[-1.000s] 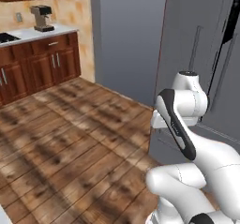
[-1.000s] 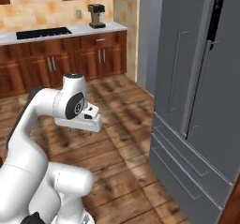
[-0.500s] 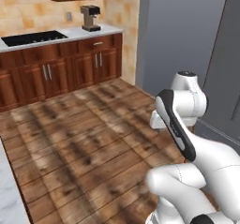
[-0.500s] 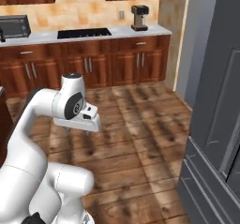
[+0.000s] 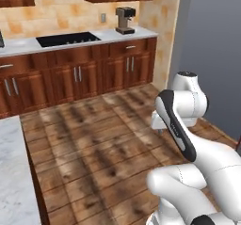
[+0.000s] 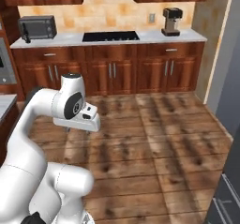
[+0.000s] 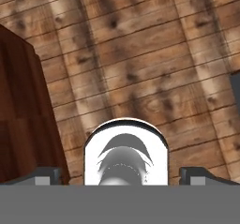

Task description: There is a wine glass and glass cup on the dining counter. Place the wine bottle next to the wine glass and the juice bottle next to the glass cup.

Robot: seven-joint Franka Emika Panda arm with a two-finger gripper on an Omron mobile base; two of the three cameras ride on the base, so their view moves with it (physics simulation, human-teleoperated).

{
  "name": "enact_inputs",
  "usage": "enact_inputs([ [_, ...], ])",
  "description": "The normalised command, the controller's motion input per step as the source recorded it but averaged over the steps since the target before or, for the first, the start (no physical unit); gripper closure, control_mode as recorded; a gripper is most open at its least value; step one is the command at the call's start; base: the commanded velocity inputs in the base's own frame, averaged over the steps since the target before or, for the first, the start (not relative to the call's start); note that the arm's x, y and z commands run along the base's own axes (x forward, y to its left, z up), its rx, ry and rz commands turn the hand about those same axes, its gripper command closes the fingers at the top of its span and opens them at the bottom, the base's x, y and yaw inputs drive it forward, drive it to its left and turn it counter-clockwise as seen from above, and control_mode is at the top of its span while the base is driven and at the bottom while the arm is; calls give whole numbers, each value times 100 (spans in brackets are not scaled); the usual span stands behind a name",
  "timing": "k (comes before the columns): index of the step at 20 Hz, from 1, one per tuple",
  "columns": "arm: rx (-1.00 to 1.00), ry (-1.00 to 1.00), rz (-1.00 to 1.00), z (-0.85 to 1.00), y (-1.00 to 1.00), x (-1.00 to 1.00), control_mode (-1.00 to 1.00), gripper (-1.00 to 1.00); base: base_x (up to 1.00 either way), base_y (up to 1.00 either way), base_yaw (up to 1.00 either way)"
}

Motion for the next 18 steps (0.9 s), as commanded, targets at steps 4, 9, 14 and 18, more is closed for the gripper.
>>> enact_inputs([
  [4, 0, 0, 0, 0, 0, 0, 100, -100, 86, 0, 21],
  [9, 0, 0, 0, 0, 0, 0, 100, -100, 92, 0, 14],
  [14, 0, 0, 0, 0, 0, 0, 100, -100, 94, 6, 11],
  [18, 0, 0, 0, 0, 0, 0, 100, -100, 88, 3, 25],
])
